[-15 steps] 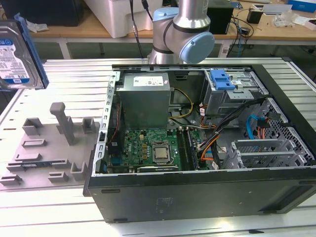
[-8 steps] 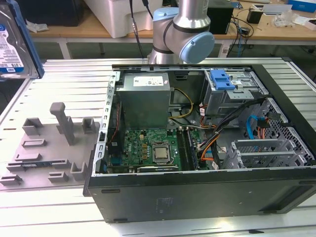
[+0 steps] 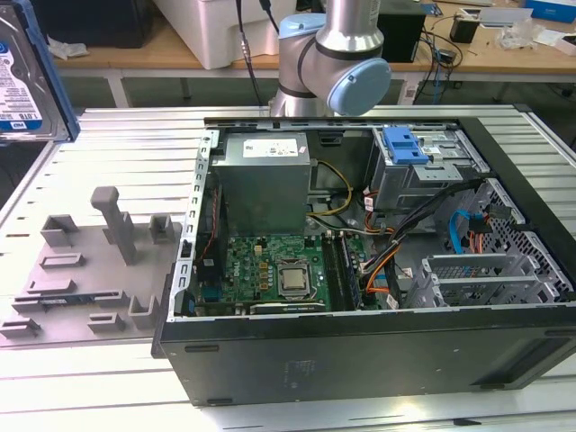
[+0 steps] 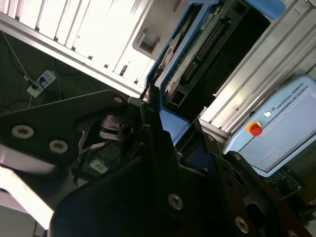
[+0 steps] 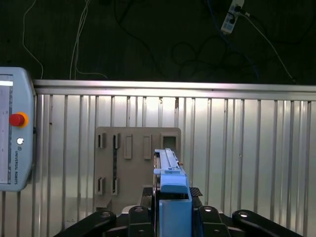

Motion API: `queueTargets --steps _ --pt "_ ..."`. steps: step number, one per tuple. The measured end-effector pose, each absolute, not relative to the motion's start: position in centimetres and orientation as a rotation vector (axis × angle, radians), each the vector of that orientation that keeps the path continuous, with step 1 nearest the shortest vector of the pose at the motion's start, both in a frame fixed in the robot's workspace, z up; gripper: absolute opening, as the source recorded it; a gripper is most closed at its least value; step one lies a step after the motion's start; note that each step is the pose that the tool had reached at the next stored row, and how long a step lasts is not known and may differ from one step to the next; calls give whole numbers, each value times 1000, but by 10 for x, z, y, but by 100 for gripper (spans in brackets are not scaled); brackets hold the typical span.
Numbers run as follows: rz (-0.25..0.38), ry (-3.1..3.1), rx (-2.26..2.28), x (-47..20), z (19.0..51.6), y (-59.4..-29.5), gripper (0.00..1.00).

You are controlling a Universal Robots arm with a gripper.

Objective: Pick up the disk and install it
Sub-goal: 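Pick up the disk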

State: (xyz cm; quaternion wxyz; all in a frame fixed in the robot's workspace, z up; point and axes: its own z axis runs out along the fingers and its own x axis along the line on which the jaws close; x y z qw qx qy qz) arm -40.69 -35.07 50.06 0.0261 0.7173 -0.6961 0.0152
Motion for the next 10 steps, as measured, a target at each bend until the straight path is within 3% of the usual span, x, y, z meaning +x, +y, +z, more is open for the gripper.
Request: queueTargets --steps 10 --pt "33 -2157 2223 -388 500 -365 37"
